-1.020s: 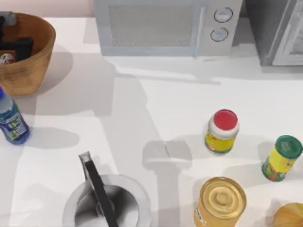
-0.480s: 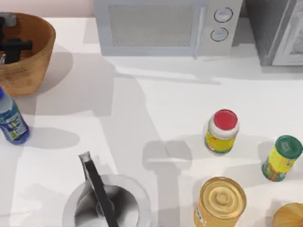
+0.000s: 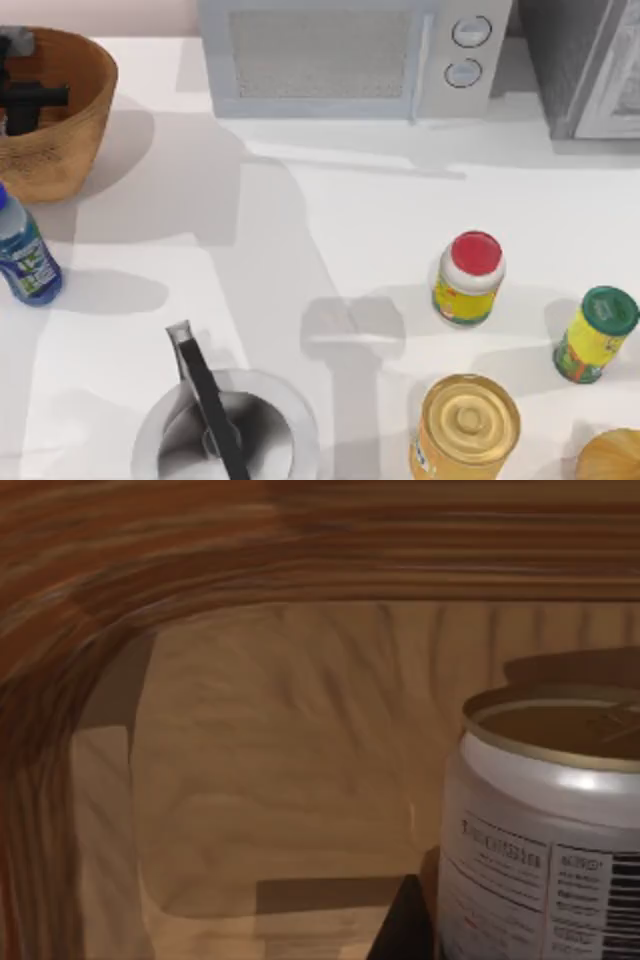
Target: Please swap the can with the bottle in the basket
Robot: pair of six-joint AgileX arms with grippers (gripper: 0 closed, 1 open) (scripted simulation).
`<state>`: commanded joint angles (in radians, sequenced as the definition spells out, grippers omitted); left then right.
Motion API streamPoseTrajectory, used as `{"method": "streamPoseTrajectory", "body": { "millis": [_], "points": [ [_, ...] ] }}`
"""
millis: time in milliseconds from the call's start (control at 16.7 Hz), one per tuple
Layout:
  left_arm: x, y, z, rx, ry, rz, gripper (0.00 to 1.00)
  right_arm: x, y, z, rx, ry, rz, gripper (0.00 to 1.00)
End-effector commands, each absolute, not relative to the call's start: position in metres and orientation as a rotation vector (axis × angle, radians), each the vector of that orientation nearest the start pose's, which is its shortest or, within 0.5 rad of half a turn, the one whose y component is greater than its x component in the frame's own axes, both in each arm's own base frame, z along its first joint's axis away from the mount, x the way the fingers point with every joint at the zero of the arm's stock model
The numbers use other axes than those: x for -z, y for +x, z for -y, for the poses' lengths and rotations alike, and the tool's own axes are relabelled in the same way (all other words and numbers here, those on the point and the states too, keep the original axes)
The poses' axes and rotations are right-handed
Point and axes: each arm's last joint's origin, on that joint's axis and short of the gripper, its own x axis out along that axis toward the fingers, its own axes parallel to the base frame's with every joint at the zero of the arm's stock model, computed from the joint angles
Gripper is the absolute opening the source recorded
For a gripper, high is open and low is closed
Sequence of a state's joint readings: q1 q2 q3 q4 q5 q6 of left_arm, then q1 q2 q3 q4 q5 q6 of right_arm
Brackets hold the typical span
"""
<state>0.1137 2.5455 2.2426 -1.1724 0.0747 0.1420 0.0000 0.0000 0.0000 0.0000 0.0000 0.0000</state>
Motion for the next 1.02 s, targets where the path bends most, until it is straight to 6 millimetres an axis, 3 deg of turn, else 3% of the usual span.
{"method": "streamPoseTrajectory", "body": {
  "millis": [240, 300, 480, 660, 840, 1020],
  "points": [
    [-0.134, 0.502, -0.062, 0.056, -0.028, -1.467, 0.0, -0.16, 0.106, 0.001, 0.0, 0.0, 0.0, 1.0],
    [-0.154, 0.495, -0.062, 0.039, -0.032, -1.449, 0.0, -0.16, 0.106, 0.001, 0.0, 0.0, 0.0, 1.0],
    [-0.161, 0.492, -0.062, 0.034, -0.03, -1.428, 0.0, -0.16, 0.106, 0.001, 0.0, 0.0, 0.0, 1.0],
    [-0.19, 0.479, -0.058, 0.022, -0.024, -1.35, 0.0, -0.16, 0.106, 0.001, 0.0, 0.0, 0.0, 1.0],
    [-0.233, 0.449, -0.05, 0.012, -0.011, -1.23, 0.0, -0.16, 0.106, 0.001, 0.0, 0.0, 0.0, 1.0],
    [-0.276, 0.395, -0.039, 0.002, 0.001, -1.078, 0.0, -0.16, 0.106, 0.001, 0.0, 0.0, 0.0, 1.0]
  ]
}}
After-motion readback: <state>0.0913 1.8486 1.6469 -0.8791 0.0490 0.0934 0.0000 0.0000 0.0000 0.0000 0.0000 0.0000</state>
